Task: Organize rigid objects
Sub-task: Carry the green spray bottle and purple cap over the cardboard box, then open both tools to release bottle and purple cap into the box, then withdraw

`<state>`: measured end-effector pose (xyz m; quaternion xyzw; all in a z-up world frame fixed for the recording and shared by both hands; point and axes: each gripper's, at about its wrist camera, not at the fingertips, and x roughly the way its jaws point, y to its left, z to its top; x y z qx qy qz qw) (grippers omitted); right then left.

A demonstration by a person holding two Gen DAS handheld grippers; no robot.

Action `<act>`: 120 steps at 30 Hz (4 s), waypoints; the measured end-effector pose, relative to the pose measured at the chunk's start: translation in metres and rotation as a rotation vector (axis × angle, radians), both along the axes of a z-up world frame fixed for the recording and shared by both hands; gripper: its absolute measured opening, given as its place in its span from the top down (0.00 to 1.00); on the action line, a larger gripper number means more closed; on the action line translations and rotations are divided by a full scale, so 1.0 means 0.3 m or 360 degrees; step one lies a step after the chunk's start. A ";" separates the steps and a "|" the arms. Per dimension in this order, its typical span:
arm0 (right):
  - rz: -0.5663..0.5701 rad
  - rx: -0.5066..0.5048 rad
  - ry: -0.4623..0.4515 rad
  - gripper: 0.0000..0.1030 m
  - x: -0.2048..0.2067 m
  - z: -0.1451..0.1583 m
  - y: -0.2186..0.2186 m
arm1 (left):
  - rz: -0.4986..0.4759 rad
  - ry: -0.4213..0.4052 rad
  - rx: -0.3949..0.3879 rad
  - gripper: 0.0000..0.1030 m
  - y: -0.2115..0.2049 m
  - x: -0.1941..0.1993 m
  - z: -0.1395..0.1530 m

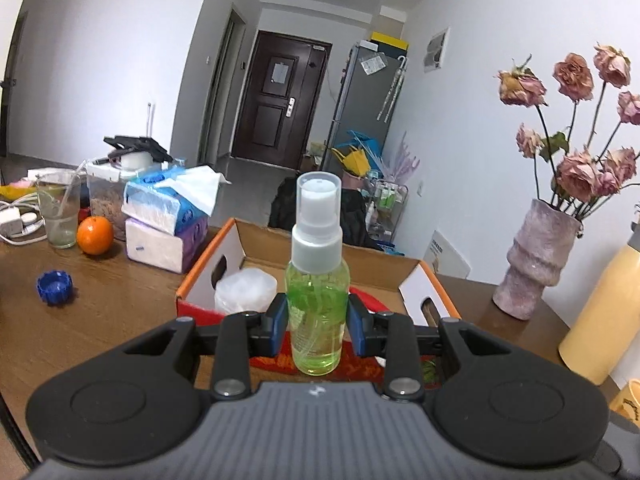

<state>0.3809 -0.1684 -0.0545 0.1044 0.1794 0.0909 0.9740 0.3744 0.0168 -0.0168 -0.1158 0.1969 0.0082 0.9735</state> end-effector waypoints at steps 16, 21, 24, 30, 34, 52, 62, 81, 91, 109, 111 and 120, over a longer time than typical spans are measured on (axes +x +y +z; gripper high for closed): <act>0.0008 -0.0042 -0.0022 0.51 0.225 0.021 0.043 | 0.0058 -0.0036 -0.0029 0.69 0.058 0.206 0.018; 0.0015 -0.0061 -0.0019 0.51 0.297 0.023 0.062 | 0.0071 -0.0033 -0.0028 0.69 0.079 0.276 0.011; 0.0017 -0.0097 -0.0014 0.51 0.337 0.017 0.084 | 0.0078 -0.0028 -0.0020 0.69 0.089 0.315 0.005; 0.0045 -0.0118 -0.0009 0.51 0.410 0.009 0.114 | 0.0084 -0.0018 0.0007 0.69 0.104 0.392 -0.004; 0.0063 -0.0130 0.0004 0.51 0.456 0.007 0.133 | 0.0088 -0.0013 0.0031 0.69 0.112 0.440 -0.010; 0.0124 -0.0181 0.0133 0.51 0.623 -0.041 0.203 | 0.0138 0.0078 0.0096 0.69 0.173 0.609 -0.065; 0.0139 -0.0171 0.0188 0.51 0.638 -0.032 0.191 | 0.0121 0.0151 0.0126 0.69 0.164 0.626 -0.088; 0.0094 -0.0141 0.0164 0.00 0.620 -0.013 0.156 | 0.0232 0.0135 0.0138 0.00 0.224 0.593 -0.065; 0.0079 -0.0171 0.0138 0.00 0.582 0.001 0.147 | 0.0213 0.0111 0.0142 0.00 0.217 0.570 -0.047; -0.0025 -0.0175 0.0053 0.00 0.446 0.040 0.030 | 0.0200 0.0070 0.0194 0.00 0.176 0.436 -0.030; -0.0030 -0.0175 0.0050 0.00 0.429 0.040 0.020 | 0.0197 0.0061 0.0192 0.00 0.177 0.416 -0.030; -0.0036 -0.0192 0.0037 0.00 0.338 0.043 -0.005 | 0.0225 0.0075 0.0205 0.00 0.174 0.336 -0.051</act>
